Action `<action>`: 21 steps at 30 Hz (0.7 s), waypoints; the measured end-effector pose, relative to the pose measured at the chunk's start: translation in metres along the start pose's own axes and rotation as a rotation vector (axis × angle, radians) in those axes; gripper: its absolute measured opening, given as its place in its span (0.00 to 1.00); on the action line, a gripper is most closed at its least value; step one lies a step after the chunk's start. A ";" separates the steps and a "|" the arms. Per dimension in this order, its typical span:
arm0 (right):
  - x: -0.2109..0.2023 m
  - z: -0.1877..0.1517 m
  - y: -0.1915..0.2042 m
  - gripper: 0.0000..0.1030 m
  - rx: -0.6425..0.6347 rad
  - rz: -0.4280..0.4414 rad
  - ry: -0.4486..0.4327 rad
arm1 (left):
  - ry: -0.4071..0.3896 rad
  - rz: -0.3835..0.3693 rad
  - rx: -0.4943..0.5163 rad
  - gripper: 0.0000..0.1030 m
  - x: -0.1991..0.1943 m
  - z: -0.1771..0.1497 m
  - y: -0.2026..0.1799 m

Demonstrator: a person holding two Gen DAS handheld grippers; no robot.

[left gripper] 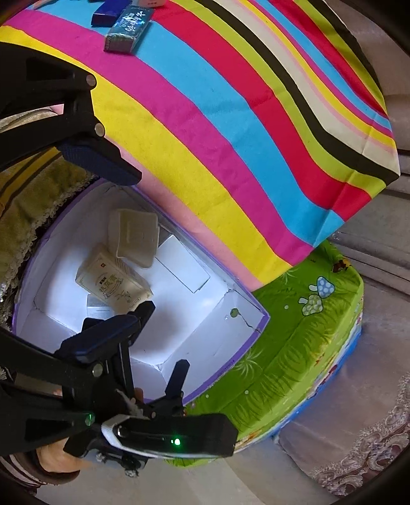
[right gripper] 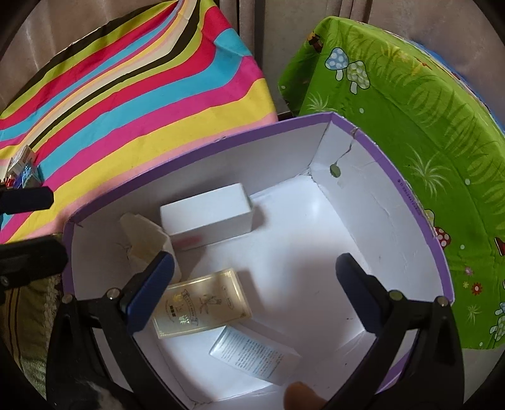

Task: Organize rigid objects
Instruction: 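Carry both held items into the cardboard box and open both grippers, then move both grippers back over the table toward the remaining items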

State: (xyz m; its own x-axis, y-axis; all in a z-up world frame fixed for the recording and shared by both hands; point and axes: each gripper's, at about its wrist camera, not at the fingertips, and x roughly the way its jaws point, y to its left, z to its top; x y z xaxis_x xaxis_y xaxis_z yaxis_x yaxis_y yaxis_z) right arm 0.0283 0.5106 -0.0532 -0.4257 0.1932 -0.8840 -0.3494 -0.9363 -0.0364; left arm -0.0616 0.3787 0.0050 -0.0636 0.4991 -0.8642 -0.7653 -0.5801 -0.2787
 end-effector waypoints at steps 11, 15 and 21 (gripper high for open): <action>-0.027 0.007 0.022 1.00 -0.036 0.027 -0.045 | -0.103 0.118 0.012 0.82 -0.059 -0.027 0.031; -0.042 0.011 0.047 1.00 -0.090 0.051 -0.072 | -0.149 0.199 -0.019 0.82 -0.086 -0.053 0.064; -0.055 0.019 0.090 1.00 -0.171 0.092 -0.095 | -0.224 0.275 -0.130 0.82 -0.128 -0.090 0.128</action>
State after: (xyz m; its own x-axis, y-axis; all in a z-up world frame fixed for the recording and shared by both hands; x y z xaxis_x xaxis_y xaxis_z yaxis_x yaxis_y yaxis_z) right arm 0.0048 0.4216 0.0014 -0.5286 0.1242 -0.8397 -0.1622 -0.9858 -0.0437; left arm -0.0941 0.1826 0.0422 -0.4047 0.4332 -0.8053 -0.6137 -0.7815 -0.1119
